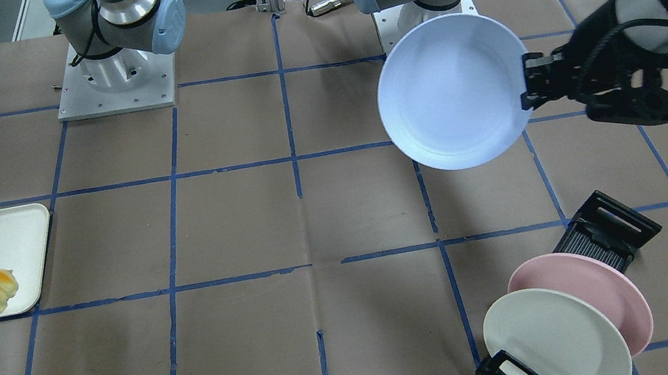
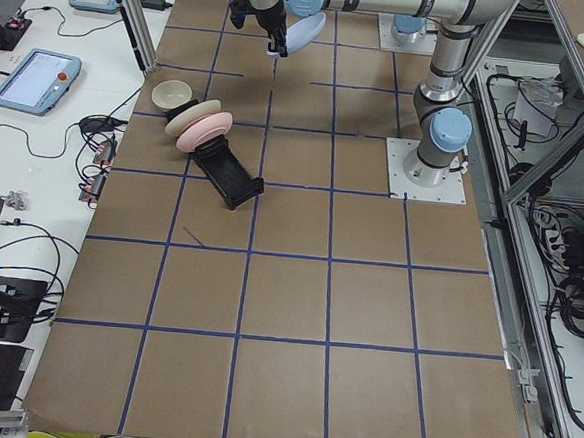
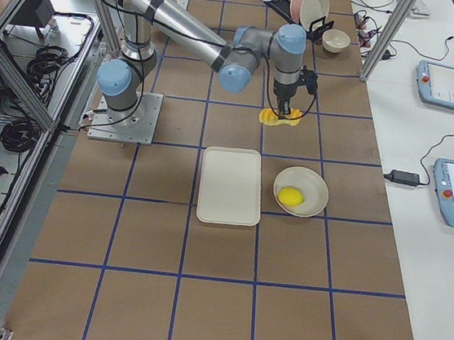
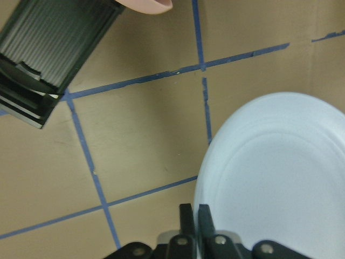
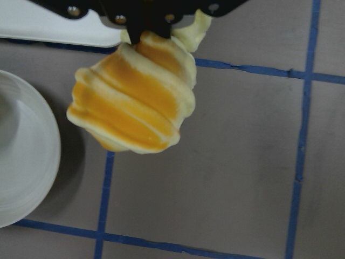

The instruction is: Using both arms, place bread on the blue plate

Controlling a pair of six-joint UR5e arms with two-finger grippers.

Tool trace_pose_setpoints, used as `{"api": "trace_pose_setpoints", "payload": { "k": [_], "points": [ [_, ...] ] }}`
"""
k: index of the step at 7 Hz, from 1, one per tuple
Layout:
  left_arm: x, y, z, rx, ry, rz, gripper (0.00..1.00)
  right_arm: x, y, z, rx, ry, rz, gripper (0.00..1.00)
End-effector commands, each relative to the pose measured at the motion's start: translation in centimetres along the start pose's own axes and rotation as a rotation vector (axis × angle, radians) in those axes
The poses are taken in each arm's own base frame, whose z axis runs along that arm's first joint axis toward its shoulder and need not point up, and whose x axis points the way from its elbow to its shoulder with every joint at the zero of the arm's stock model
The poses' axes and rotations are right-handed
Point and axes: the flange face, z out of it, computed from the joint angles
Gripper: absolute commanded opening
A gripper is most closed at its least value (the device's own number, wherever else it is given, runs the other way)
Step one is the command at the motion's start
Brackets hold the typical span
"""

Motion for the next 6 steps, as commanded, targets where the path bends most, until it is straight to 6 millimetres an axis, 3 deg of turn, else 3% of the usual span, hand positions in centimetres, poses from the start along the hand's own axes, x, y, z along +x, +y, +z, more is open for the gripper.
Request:
{"api": "trace_pose_setpoints", "payload": {
  "k": [1,2,3,5,6],
  "points": [
    [7.4,0.4,4.9,0.061,-0.02,-0.041,0.06,-6.6,1.8,-4.4,-0.042,-0.031,-0.011,0.0],
    [11.1,0.4,6.9,0.096,-0.014,-0.066,0.06,-9.3,2.8,-6.3,-0.036,-0.057,-0.034,0.0],
    [13.6,1.1,9.1,0.106,-0.019,-0.062,0.06,-13.7,2.8,-6.8,-0.024,-0.063,-0.074,0.0],
    [15.1,1.4,12.3,0.176,0.001,-0.108,0.11,-19.6,3.0,-7.5,0.013,-0.056,-0.152,0.0],
    [15.2,1.8,12.3,0.205,0.0,-0.09,0.43,-21.2,3.2,-7.3,0.023,-0.044,-0.174,0.0]
  ]
}}
